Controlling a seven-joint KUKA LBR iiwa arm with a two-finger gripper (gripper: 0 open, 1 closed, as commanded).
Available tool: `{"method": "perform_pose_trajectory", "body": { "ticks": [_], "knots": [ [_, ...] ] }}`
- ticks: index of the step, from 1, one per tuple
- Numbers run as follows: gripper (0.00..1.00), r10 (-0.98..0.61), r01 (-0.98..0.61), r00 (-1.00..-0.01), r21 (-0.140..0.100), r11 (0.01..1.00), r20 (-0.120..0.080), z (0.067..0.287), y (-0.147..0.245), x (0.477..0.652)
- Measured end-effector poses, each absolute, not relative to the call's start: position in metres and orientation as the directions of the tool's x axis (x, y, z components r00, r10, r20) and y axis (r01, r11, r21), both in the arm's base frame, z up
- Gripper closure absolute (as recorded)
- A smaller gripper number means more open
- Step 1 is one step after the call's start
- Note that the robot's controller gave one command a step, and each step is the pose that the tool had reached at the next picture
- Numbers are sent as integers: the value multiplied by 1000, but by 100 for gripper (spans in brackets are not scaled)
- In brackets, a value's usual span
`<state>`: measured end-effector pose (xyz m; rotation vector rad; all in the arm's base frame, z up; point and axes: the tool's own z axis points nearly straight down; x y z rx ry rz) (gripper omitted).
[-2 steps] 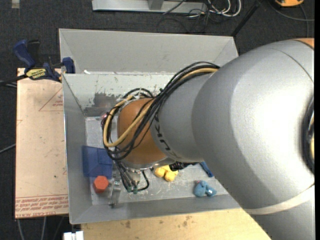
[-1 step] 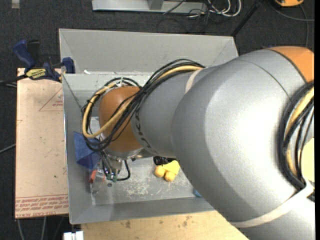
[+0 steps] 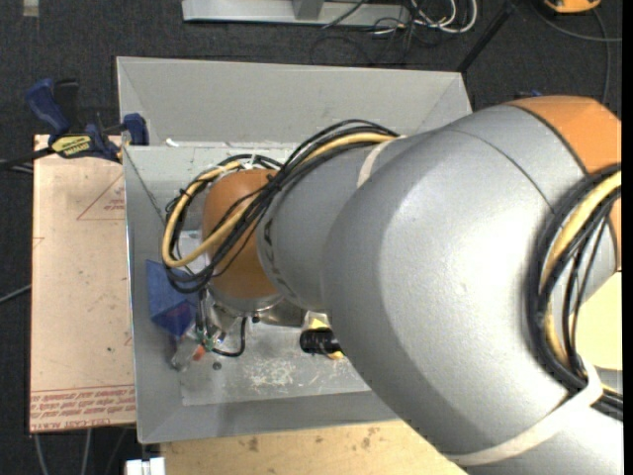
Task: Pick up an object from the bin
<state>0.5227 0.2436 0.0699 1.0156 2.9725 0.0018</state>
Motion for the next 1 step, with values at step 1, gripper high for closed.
{"method": "perform_pose_trajectory", "body": {
  "ticks": [1],
  "knots": [
    [0, 609, 609, -793, 1, 793, 0, 70, 244, 523]
  ]
}}
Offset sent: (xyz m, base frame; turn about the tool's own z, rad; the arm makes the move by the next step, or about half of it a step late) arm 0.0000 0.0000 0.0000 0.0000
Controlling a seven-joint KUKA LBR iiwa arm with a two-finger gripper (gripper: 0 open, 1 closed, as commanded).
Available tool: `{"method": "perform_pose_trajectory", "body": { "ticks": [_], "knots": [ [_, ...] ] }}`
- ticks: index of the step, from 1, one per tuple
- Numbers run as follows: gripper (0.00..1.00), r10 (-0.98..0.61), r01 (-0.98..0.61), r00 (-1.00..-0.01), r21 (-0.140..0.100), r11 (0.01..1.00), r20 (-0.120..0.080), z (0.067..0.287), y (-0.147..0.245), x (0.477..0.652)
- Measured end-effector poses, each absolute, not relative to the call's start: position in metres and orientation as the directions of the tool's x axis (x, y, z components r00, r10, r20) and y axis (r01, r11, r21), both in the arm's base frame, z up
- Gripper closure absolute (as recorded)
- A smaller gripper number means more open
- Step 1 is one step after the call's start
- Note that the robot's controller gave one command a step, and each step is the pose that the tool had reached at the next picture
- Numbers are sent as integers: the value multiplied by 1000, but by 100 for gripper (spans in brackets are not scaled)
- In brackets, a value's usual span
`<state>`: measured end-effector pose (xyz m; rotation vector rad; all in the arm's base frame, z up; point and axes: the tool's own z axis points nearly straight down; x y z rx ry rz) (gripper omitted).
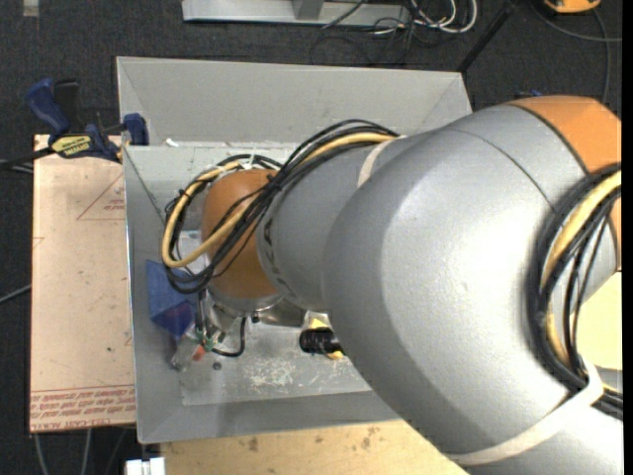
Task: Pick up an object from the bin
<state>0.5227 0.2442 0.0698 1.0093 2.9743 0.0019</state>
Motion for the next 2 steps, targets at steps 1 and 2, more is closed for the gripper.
{"method": "perform_pose_trajectory", "body": {
  "ticks": [1, 2],
  "knots": [
    [0, 605, 605, -796, 1, 796, -1, 70, 245, 523],
    [100, 605, 605, -796, 2, 796, -1, 70, 245, 523]
  ]
}}
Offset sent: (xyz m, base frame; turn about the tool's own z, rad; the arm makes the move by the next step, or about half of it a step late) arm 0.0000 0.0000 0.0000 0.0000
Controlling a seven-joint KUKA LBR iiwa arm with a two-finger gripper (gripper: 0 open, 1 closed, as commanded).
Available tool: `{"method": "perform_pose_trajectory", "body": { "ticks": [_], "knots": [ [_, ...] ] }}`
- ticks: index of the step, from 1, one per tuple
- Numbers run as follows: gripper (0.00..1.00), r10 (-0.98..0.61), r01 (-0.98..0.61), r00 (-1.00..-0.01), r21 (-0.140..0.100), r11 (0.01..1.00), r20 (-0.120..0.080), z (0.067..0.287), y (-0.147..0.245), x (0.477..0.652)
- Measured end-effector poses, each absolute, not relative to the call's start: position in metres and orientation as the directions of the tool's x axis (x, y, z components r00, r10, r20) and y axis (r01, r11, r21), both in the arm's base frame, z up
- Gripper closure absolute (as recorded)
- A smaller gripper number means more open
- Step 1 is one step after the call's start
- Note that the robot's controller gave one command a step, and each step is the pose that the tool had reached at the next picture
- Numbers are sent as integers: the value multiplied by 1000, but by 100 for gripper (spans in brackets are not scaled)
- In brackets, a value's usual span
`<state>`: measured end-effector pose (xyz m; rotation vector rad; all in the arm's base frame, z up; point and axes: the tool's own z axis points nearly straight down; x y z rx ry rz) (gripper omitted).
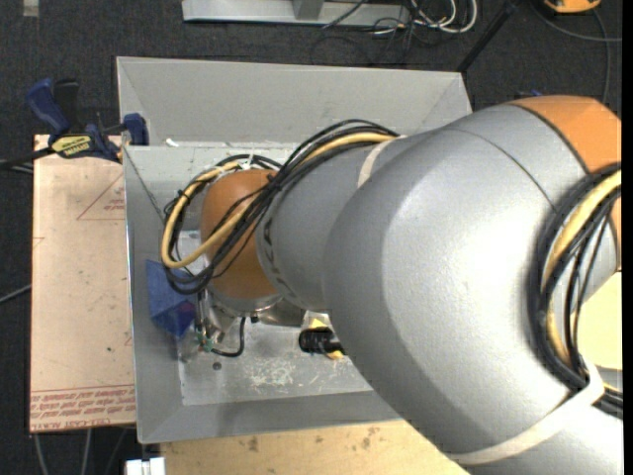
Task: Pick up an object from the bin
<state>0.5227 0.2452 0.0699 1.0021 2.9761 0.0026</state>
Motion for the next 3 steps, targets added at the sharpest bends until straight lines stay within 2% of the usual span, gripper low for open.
{"method": "perform_pose_trajectory", "body": {
  "ticks": [2, 3],
  "knots": [
    [100, 600, 600, -800, 4, 800, -2, 146, 247, 524],
    [100, 597, 597, -802, 3, 802, -1, 174, 247, 525]
  ]
}}
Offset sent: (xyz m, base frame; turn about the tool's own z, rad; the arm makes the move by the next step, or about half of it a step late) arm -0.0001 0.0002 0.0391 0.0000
